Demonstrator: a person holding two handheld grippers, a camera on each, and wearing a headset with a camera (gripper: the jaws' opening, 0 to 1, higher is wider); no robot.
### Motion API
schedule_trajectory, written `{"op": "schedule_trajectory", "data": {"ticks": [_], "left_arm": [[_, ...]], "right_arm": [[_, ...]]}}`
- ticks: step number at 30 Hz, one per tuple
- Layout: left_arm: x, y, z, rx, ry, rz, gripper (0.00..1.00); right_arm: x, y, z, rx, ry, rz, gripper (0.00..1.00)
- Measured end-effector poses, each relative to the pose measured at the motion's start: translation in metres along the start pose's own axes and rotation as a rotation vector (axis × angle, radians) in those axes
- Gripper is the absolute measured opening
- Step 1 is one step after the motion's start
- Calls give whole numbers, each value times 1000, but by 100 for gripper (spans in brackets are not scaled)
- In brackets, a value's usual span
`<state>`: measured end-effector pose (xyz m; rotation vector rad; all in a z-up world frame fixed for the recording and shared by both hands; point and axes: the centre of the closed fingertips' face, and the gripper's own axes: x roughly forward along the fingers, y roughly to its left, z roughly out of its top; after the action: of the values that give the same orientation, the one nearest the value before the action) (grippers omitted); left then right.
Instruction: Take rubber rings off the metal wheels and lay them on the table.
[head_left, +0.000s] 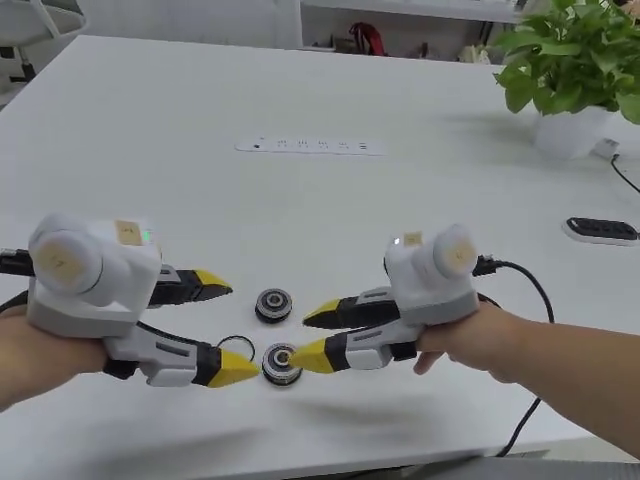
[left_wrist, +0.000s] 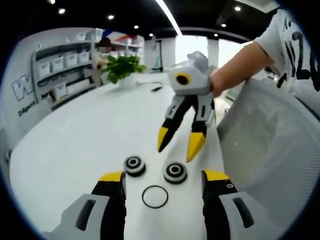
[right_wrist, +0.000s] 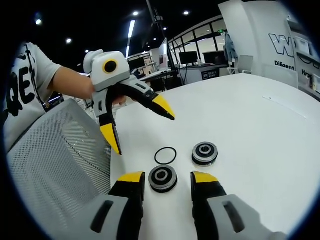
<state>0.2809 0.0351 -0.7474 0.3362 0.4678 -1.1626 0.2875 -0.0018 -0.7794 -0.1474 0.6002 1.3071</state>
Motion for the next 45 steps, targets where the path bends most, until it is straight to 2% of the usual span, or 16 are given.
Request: {"op": "schedule_trajectory", "data": {"ticks": [6,21,27,36,45], "left_arm": [[6,-1,-3,6,12,-10,60],[19,-6,-2,-7,11,-32,53],[26,-11,-4,-1,25,-50,52],[34,-10,-7,-4,40,-59,42],[42,-17,-13,-15,63,-77,33]], "right_arm": [[3,3,-9,-20,24,13,32],[6,4,-21,-50,60,24,28],[8,5,-23,-60,70,26,27],[10,5,-26,-69,78,28,24],[10,3,-28,-73,81,25,22]]}}
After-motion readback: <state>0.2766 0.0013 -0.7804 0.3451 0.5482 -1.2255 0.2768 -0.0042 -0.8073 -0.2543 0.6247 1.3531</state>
